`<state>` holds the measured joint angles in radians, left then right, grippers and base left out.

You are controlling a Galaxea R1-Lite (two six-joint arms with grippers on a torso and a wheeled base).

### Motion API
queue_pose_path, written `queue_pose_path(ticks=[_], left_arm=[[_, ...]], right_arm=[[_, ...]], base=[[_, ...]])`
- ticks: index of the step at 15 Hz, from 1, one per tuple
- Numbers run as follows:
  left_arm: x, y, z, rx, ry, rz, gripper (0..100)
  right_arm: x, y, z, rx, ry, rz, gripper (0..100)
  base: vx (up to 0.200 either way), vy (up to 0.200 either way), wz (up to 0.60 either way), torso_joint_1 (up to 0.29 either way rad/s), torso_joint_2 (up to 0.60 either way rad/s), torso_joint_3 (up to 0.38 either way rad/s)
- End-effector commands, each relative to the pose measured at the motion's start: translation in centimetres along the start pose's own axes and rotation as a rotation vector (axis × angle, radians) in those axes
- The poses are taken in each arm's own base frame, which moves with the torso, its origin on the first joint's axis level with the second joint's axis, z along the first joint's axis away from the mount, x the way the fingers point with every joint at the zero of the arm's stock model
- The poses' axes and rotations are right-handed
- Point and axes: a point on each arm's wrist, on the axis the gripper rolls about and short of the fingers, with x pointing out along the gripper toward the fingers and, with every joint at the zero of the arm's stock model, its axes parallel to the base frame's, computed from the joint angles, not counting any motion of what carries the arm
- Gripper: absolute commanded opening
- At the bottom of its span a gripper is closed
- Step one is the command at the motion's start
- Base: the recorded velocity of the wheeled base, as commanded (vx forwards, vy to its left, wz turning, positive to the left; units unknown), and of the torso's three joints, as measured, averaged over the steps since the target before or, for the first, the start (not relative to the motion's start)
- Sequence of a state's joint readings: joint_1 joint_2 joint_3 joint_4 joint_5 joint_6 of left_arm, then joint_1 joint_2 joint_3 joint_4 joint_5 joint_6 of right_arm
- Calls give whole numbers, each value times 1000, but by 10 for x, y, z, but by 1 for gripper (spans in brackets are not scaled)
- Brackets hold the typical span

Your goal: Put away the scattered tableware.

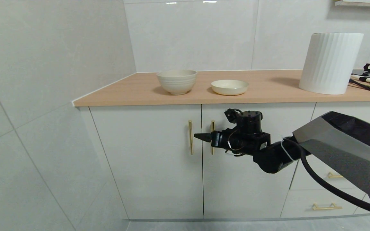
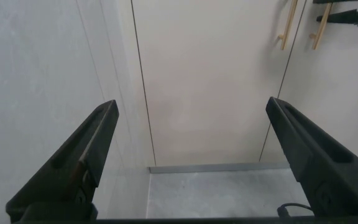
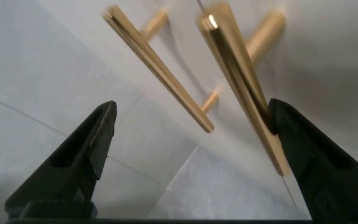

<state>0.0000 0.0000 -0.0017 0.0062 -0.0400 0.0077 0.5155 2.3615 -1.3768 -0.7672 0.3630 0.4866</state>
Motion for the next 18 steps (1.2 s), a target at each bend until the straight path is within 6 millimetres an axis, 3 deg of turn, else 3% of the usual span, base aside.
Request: queue_pose_path(ticks=[1, 10, 18], left_arm=[[0, 0, 0, 2, 0, 0, 100], [0, 0, 0, 0, 0, 0, 100], [0, 0, 0, 0, 0, 0, 100]], right_arm=[[-1, 1, -3, 2, 14, 4, 100], [-21, 15, -6, -5, 66, 120, 100], [-104, 52, -8, 17, 197, 290, 100]], base=[[0, 0, 0, 0, 0, 0], [0, 0, 0, 0, 0, 0], [0, 0, 0, 0, 0, 0]])
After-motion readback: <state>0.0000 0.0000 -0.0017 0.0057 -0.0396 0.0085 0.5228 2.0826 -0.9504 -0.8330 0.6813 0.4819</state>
